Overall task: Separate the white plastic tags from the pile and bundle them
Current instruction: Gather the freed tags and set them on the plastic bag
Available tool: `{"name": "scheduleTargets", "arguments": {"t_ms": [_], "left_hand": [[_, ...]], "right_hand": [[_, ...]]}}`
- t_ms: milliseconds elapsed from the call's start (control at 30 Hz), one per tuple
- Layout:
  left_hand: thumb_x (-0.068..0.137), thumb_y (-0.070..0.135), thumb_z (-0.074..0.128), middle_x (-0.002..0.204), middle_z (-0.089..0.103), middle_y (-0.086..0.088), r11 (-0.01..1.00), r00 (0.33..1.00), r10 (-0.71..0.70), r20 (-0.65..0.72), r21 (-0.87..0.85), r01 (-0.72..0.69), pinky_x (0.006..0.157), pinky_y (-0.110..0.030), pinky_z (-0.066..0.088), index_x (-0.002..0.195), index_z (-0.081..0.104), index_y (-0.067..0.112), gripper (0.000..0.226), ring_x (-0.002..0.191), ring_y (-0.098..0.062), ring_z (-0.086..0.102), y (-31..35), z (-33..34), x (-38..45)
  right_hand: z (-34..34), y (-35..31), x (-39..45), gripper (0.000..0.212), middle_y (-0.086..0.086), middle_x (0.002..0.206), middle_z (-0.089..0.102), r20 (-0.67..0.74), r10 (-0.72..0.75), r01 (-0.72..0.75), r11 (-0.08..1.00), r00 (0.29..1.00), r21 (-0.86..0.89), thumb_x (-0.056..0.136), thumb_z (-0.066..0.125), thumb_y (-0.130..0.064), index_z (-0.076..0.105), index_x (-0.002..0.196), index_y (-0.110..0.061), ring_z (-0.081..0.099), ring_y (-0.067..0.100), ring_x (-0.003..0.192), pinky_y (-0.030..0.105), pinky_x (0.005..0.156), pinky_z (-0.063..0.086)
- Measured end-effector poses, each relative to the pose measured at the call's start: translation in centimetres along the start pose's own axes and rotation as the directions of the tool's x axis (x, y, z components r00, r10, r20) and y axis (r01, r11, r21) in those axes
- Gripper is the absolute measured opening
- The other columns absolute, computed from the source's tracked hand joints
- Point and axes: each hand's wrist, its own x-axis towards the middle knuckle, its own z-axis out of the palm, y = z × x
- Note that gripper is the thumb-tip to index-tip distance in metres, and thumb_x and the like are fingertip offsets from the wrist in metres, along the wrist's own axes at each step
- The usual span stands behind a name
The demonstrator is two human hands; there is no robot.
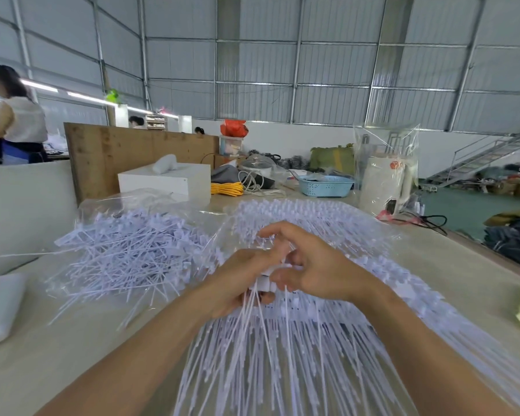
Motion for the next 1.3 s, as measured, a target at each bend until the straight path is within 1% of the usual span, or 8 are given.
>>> {"name": "scheduleTargets", "arguments": {"t_ms": [100, 200, 300, 500, 700, 933, 1100, 1300], "left_hand": [[0.082, 0.026, 0.069, 0.054, 0.058, 0.003, 0.998, 0.995, 0.064, -0.081, 0.026, -0.062, 0.042, -0.018, 0.038, 0.051, 0.066, 0.018, 0.032, 0.046, -0.006, 0.052, -0.1, 0.1, 0.1], [0.088, 0.005, 0.061, 0.047, 0.052, -0.001, 0.995, 0.975, 0.09, -0.204, -0.033, -0.099, 0.035, -0.016, 0.031, 0.05, 0.063, 0.013, 0.039, 0.035, -0.009, 0.043, -0.1, -0.4, 0.3], [0.088, 0.01, 0.062, 0.049, 0.059, -0.004, 0.992, 0.975, 0.126, -0.181, 0.015, -0.125, 0.035, -0.015, 0.031, 0.068, 0.065, 0.004, 0.021, 0.036, -0.009, 0.047, 0.0, -0.3, 0.1], [0.088, 0.014, 0.063, 0.052, 0.055, -0.007, 0.981, 0.98, 0.151, -0.131, 0.14, -0.133, 0.037, -0.016, 0.03, 0.069, 0.065, 0.005, 0.022, 0.039, -0.01, 0.045, 0.1, -0.7, 0.0], [0.089, 0.016, 0.061, 0.051, 0.053, -0.006, 0.972, 0.99, 0.139, -0.011, 0.191, -0.135, 0.036, -0.015, 0.028, 0.072, 0.065, 0.002, 0.022, 0.034, -0.009, 0.038, 0.4, -0.9, -0.5], [0.08, 0.016, 0.061, 0.051, 0.055, -0.005, 0.989, 0.957, 0.029, 0.287, 0.13, -0.069, 0.032, -0.011, 0.027, 0.06, 0.067, 0.017, 0.021, 0.029, -0.006, 0.036, 1.0, -1.5, -1.0], [0.07, 0.022, 0.066, 0.061, 0.062, -0.008, 0.995, 0.997, 0.029, -0.076, -0.091, -0.036, 0.032, -0.013, 0.03, 0.084, 0.066, 0.002, 0.025, 0.031, -0.008, 0.04, 0.2, -2.3, 0.3], [0.075, 0.037, 0.066, 0.061, 0.062, -0.004, 0.99, 0.979, -0.019, -0.201, -0.142, -0.01, 0.033, -0.014, 0.032, 0.075, 0.066, 0.009, 0.028, 0.034, -0.006, 0.045, -0.3, -1.8, 0.8]], "right_hand": [[-0.1, 0.6, 0.1, 0.051, -0.014, 0.099, 0.043, -0.012, 0.003, -0.005, 0.984, 1.0, -0.176, 0.083, 0.07, -0.022, 0.045, 0.126, -0.033, 0.05, -0.009, 0.075, 0.014, 0.068, 0.042], [-0.9, 1.2, -0.1, 0.018, -0.013, 0.089, 0.055, 0.058, 0.085, -0.075, 0.987, 0.995, -0.144, 0.084, 0.068, -0.032, 0.058, 0.099, -0.034, 0.052, -0.01, 0.068, 0.013, 0.065, 0.041], [-1.1, 1.6, -0.3, 0.017, -0.007, 0.067, 0.062, 0.106, 0.095, -0.088, 0.994, 0.99, -0.066, 0.091, 0.061, -0.021, 0.061, 0.074, -0.024, 0.056, 0.0, 0.055, 0.017, 0.056, 0.047], [-0.8, 1.4, -0.4, 0.019, -0.02, 0.059, 0.061, 0.102, 0.036, -0.037, 0.999, 0.994, 0.012, 0.092, 0.06, -0.018, 0.068, 0.079, -0.029, 0.05, -0.003, 0.054, 0.009, 0.057, 0.039], [-1.3, 1.5, -0.4, 0.024, 0.005, 0.053, 0.039, 0.153, 0.095, -0.107, 0.992, 0.984, 0.069, 0.091, 0.059, -0.008, 0.065, 0.092, 0.016, 0.032, 0.005, 0.044, 0.015, 0.049, 0.031], [-3.2, 1.0, -1.5, 0.009, -0.012, 0.047, 0.048, 0.333, 0.149, -0.145, 0.989, 0.931, -0.037, 0.087, 0.066, -0.013, 0.075, 0.086, -0.012, 0.038, 0.0, 0.045, 0.012, 0.05, 0.033], [-5.1, 1.4, -2.2, 0.014, -0.009, 0.057, 0.056, 0.01, 0.142, -0.142, 0.986, 0.99, 0.086, 0.09, 0.06, -0.009, 0.072, 0.095, -0.014, 0.046, 0.009, 0.055, 0.019, 0.054, 0.039], [-3.9, -0.2, -1.7, 0.025, -0.011, 0.068, 0.065, 0.065, 0.074, -0.087, 0.971, 0.995, 0.221, 0.085, 0.062, 0.002, 0.07, 0.1, -0.016, 0.051, 0.006, 0.056, 0.02, 0.054, 0.044]]}}
